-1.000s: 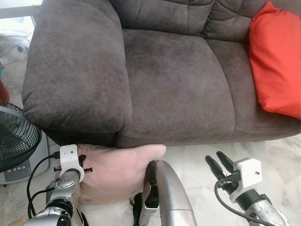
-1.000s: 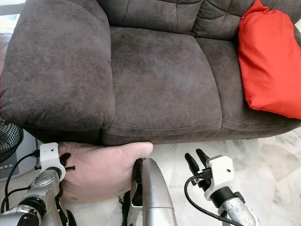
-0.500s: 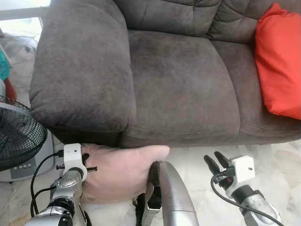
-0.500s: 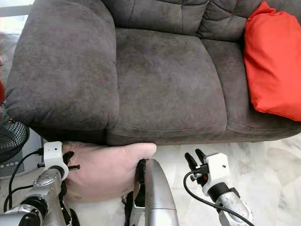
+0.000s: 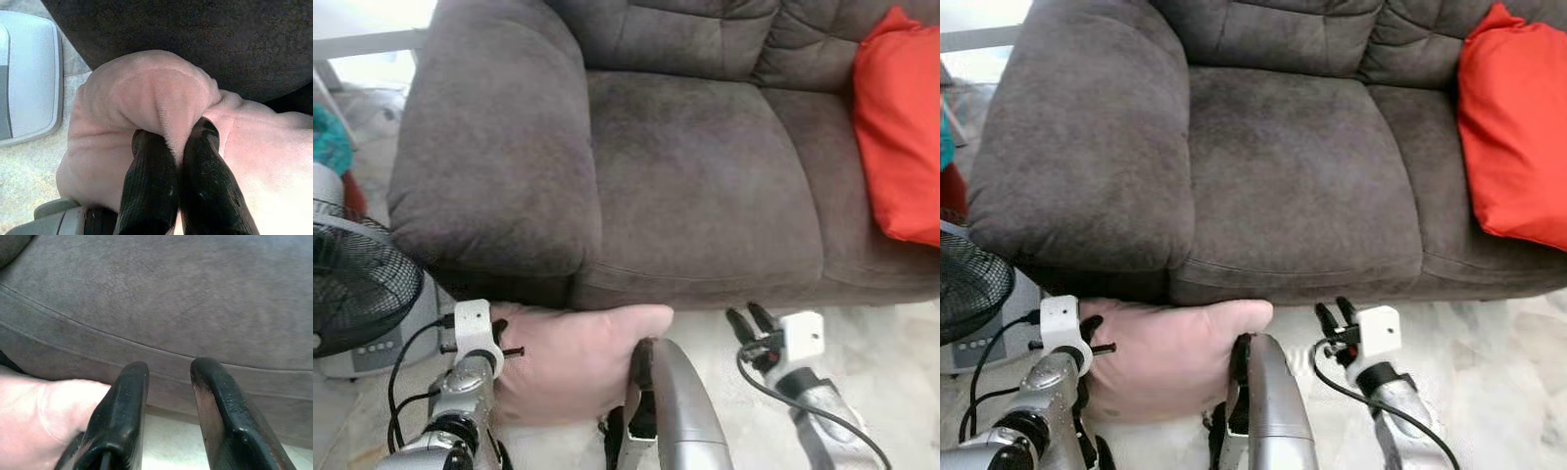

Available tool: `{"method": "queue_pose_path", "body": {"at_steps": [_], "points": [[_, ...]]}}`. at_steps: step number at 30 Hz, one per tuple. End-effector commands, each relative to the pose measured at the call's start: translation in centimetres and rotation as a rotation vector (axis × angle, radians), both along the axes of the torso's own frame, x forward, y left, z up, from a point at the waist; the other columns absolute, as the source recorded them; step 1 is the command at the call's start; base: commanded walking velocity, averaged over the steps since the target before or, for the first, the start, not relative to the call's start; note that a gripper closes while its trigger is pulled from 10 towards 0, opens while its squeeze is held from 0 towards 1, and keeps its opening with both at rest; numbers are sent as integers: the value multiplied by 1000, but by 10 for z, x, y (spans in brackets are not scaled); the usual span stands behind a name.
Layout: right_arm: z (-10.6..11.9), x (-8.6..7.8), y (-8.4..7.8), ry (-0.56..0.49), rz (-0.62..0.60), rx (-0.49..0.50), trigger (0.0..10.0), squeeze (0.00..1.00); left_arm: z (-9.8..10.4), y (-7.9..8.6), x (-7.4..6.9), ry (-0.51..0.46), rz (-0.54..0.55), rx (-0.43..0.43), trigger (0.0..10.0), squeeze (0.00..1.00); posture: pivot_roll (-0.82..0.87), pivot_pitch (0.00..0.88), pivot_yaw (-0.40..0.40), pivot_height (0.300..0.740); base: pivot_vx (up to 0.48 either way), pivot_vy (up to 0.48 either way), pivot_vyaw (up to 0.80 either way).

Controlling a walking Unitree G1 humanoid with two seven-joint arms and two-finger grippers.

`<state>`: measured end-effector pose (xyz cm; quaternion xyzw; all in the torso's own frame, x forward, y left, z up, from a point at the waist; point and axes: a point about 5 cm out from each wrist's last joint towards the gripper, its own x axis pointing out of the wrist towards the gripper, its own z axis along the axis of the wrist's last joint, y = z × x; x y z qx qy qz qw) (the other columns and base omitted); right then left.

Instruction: Move the pillow to the sofa from floor

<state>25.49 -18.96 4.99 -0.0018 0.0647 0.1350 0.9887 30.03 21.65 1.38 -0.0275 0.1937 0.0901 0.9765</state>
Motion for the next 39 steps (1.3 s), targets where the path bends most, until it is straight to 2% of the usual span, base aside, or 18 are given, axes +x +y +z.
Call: {"method": "queue_pose_path", "body": {"at_steps": [1,3,9,17,29,33,39], "points": [[-9,-5,-6,34,-26,-14,10000,0,-1,-2,-2,-16,2,-7,10000,0,2,206,-209,522,-304,0,0],[-10,9,4,33,-33,-8,10000,0,-1,-2,-1,-14,11,-10,10000,0,14,195,-193,522,-332,0,0],[-13,19,11,42,-51,-9,10000,0,2,-6,2,-32,3,-24,10000,0,33,174,-164,522,-458,0,0],[-16,25,20,40,-63,7,10000,0,9,-6,8,-48,-13,-15,10000,0,52,149,-129,522,-480,0,0],[-7,31,22,0,-81,9,10000,0,15,-9,14,-70,-41,-2,10000,0,75,121,-109,522,-480,0,0],[-5,33,27,-5,-84,14,10000,0,13,-10,11,-70,-90,51,10000,0,87,107,-104,522,0,0,0],[-5,34,28,0,-87,0,10000,0,17,-12,9,-124,-144,119,10000,0,108,91,-104,522,0,0,0]]}}
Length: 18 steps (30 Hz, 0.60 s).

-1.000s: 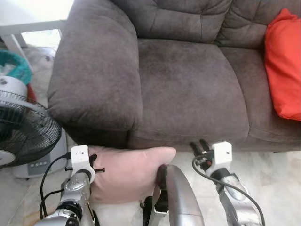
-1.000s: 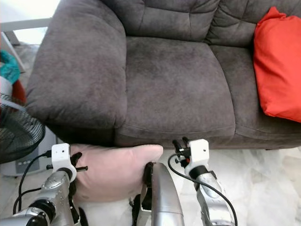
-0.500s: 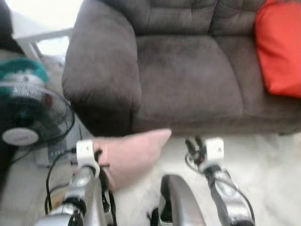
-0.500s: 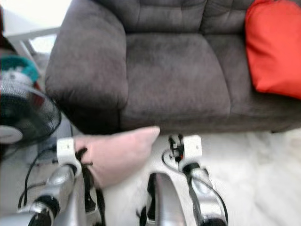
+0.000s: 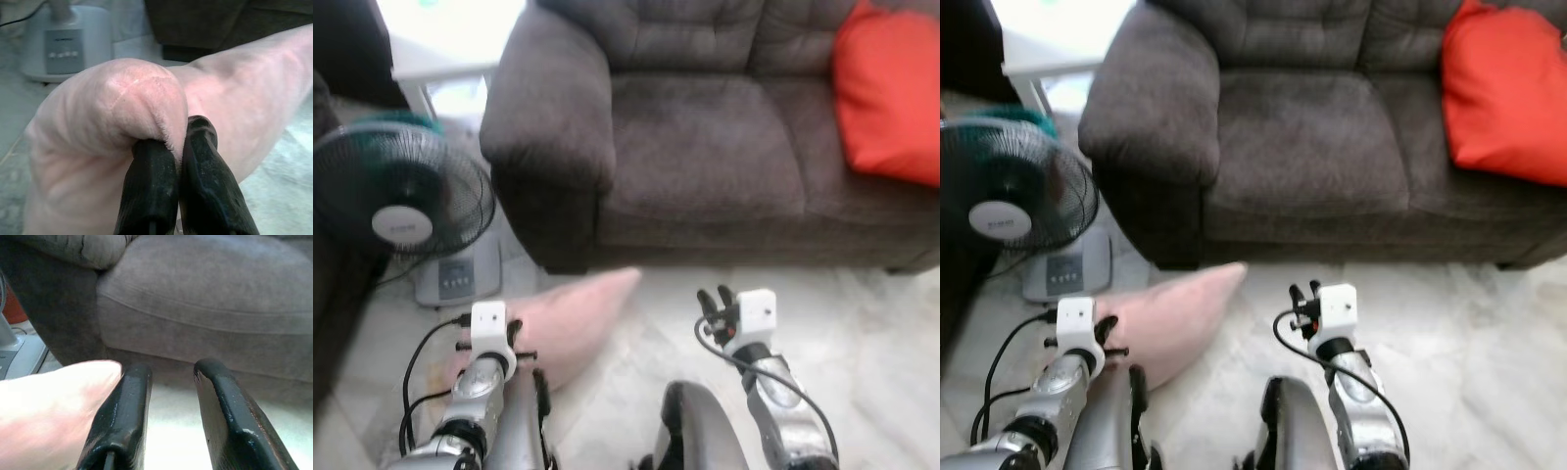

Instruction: Move the pillow to the sofa from floor

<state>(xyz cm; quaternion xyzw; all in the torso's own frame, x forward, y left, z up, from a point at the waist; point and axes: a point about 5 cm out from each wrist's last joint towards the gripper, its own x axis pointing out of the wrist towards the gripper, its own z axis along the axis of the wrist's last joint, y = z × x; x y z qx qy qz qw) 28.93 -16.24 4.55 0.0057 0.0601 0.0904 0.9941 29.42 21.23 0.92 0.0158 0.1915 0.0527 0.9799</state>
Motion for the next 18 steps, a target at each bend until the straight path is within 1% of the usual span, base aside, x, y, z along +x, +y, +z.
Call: {"method": "queue_pose_path", "body": {"at_steps": [1,5,6,8,14,18], "points": [[-1,0,1,8,3,-10,10000,0,22,-8,15,-124,-58,43,10000,0,108,91,-104,522,0,0,0],[-1,1,1,7,-2,-3,10000,0,25,-7,15,-151,-78,63,10000,0,119,81,-107,522,0,0,0],[-1,1,1,9,0,-4,10000,0,25,-11,13,-164,-116,76,10000,0,127,74,-107,522,0,0,0],[-1,2,2,9,3,-4,10000,0,24,-13,13,-166,-128,82,10000,0,127,73,-106,522,0,0,0],[2,6,1,3,-3,-5,10000,0,22,-14,10,-168,-127,78,10000,0,114,58,-94,522,0,0,0],[0,5,-1,7,-10,-11,10000,0,27,-20,12,-197,-145,83,10000,0,109,48,-87,551,0,0,0]]}}
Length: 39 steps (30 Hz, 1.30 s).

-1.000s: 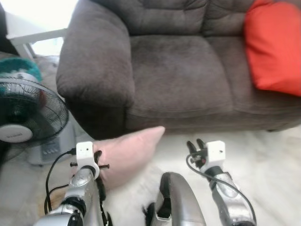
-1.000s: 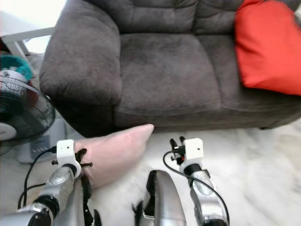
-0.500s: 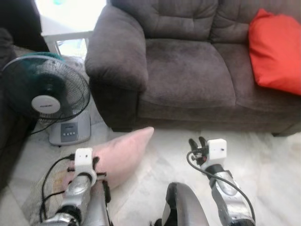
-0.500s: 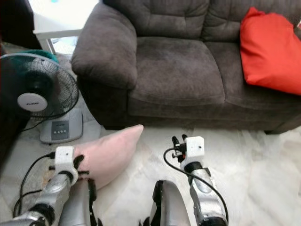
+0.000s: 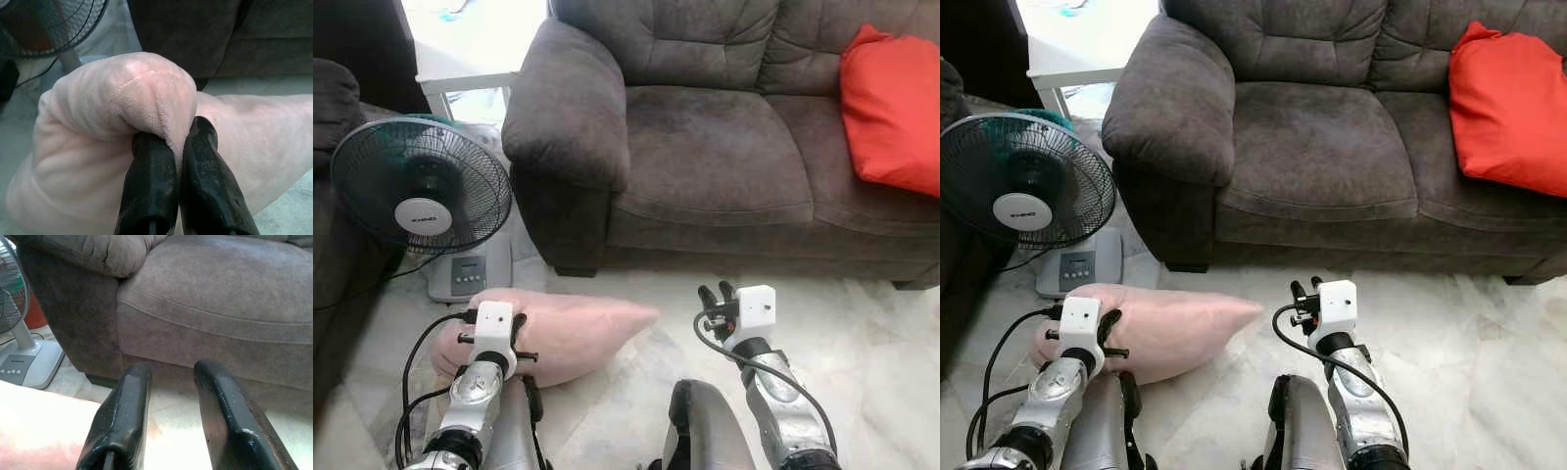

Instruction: Move the pillow to the sofa from floor

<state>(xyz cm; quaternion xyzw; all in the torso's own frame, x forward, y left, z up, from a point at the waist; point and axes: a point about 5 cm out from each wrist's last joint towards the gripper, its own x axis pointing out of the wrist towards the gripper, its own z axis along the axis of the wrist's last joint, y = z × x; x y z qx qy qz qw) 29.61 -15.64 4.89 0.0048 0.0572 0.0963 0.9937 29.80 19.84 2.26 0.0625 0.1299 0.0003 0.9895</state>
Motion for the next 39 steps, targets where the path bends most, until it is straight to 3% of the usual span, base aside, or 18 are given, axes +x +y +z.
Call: {"method": "queue_pose_path", "body": {"at_steps": [1,24,31,36,39], "points": [[-4,-2,-7,14,-23,-12,10000,0,14,-6,8,-81,-25,1,10000,0,109,48,-87,556,0,0,0],[-11,-3,-7,35,-29,-3,10000,0,19,-21,9,-112,-82,-8,10000,0,105,47,-78,701,0,0,0],[-11,-4,-5,29,-15,7,10000,0,24,-24,10,-136,-103,-26,10000,0,105,51,-76,701,0,0,0],[-12,-3,-5,27,-21,3,10000,0,26,-25,10,-142,-105,-28,10000,0,108,52,-79,740,-311,0,0],[-12,-3,-5,27,-19,3,10000,0,27,-25,10,-146,-103,-29,10000,0,109,55,-81,740,-316,0,0]]}}
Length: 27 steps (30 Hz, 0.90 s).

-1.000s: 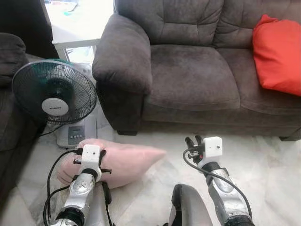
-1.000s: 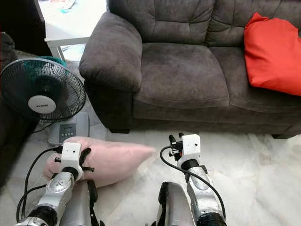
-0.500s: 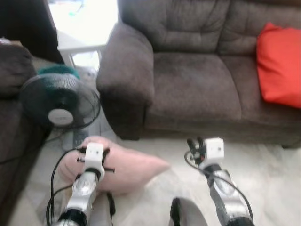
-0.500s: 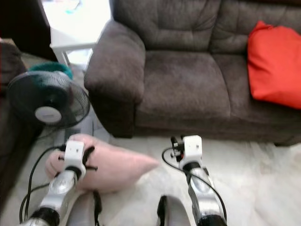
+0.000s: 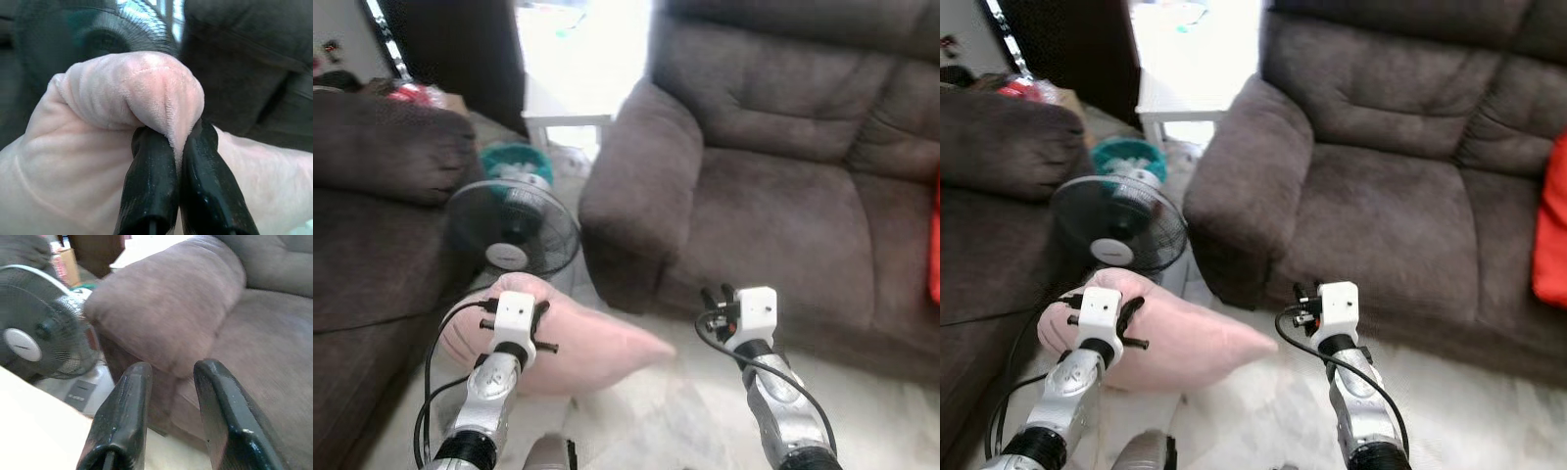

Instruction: Move the pillow to the sofa from floor

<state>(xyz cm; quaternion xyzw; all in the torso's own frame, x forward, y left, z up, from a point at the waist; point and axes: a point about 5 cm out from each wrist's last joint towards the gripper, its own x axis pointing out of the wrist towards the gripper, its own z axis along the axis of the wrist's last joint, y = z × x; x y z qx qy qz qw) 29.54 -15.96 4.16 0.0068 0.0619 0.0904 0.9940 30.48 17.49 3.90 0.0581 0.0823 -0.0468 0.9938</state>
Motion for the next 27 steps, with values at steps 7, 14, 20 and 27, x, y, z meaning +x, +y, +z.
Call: {"method": "queue_pose_path", "body": {"at_steps": [7,14,20,27], "points": [[-5,-2,-2,22,-8,-8,10000,0,11,-5,4,-57,-25,4,10000,0,111,59,-84,740,-80,0,0],[-6,-1,-3,24,-12,-9,10000,0,11,-8,3,-53,-40,7,10000,0,110,58,-83,740,0,0,0],[-8,-1,-5,35,-21,-18,10000,0,13,-9,4,-60,-52,5,10000,0,111,58,-83,740,0,0,0],[-13,-1,-1,82,19,-43,10000,0,17,-9,6,-65,-72,5,10000,0,106,58,-83,740,0,0,0]]}}
